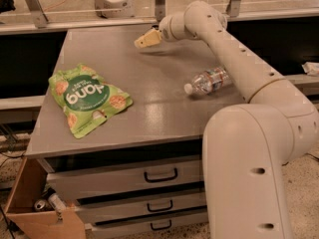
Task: Pick rxbar chocolate
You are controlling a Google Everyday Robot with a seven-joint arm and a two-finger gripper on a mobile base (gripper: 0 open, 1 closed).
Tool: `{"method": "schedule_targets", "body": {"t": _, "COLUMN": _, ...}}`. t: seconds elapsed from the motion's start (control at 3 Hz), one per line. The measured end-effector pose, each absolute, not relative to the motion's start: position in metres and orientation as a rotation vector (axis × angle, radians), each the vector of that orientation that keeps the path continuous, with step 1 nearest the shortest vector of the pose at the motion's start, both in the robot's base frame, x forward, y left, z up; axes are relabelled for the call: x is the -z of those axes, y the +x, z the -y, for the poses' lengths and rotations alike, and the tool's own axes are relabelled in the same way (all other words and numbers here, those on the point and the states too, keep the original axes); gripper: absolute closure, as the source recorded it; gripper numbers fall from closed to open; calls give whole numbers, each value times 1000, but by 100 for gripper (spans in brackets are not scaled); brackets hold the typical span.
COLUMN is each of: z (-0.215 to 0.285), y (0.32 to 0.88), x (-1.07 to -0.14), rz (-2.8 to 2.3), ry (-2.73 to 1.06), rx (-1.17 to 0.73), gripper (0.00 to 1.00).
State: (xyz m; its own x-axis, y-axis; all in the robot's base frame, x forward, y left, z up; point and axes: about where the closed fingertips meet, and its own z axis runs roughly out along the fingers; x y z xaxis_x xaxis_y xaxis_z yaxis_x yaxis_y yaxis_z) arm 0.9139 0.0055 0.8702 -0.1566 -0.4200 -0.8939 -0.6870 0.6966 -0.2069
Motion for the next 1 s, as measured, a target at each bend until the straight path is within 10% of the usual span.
{"method": "schedule_targets", "body": {"t": 0.67, "z": 13, "y": 935, "x": -853, "rz": -1851, "ry": -824, "rx": -241, "gripper": 0}}
{"method": "schedule_targets", "body": {"t": 1.0, "z": 13, "y": 940, "x": -848, "rz": -1879, "ry": -801, "rx": -251, "gripper": 19}}
